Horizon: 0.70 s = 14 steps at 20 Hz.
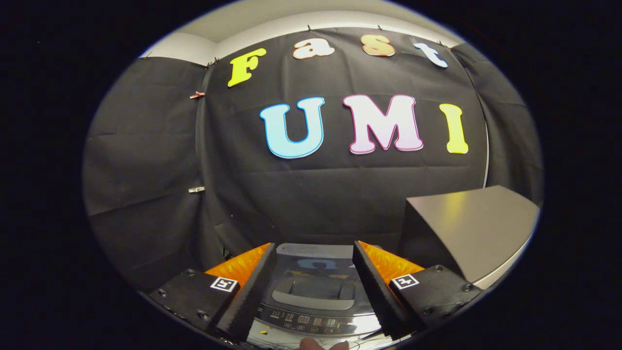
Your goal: Put the clothes into the washing machine and then close the washing machine lid.
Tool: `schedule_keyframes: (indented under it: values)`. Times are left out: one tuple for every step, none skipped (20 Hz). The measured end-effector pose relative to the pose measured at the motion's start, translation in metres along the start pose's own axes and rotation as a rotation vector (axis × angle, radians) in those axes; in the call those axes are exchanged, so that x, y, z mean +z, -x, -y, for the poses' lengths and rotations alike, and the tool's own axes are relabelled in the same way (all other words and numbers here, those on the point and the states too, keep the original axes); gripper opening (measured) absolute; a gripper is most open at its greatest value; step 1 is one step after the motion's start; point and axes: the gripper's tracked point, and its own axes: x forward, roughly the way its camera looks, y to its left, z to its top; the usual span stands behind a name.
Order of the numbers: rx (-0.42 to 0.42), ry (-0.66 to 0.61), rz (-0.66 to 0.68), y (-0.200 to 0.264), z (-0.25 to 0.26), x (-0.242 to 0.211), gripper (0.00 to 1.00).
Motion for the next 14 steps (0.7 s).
schedule_keyframes:
  values:
    - [-0.006,0.007,0.003,0.007,0.002,0.004,0.99]
    - [-0.005,0.006,0.01,0.015,0.002,0.009,0.99]
    - [0.002,-0.002,0.021,0.024,0.001,0.015,0.99]
    - [0.004,-0.005,0.033,0.031,0.0,0.022,0.99]
    - [-0.002,0.0,0.043,0.04,0.003,0.028,0.99]
    - [-0.008,0.009,0.054,0.048,0.006,0.032,0.99]
    - [-0.007,0.022,0.065,0.055,0.008,0.037,0.99]
    - [-0.005,0.036,0.077,0.063,0.009,0.042,0.99]
    - [-0.005,0.047,0.09,0.07,0.012,0.047,0.99]
    - [-0.014,0.057,0.108,0.079,0.016,0.051,0.99]
    - [-0.021,0.069,0.127,0.086,0.021,0.056,0.99]
    - [-0.032,0.082,0.139,0.091,0.028,0.056,0.99]
    - [-0.05,0.09,0.147,0.097,0.036,0.057,0.99]
    - [-0.061,0.085,0.161,0.103,0.04,0.059,0.99]
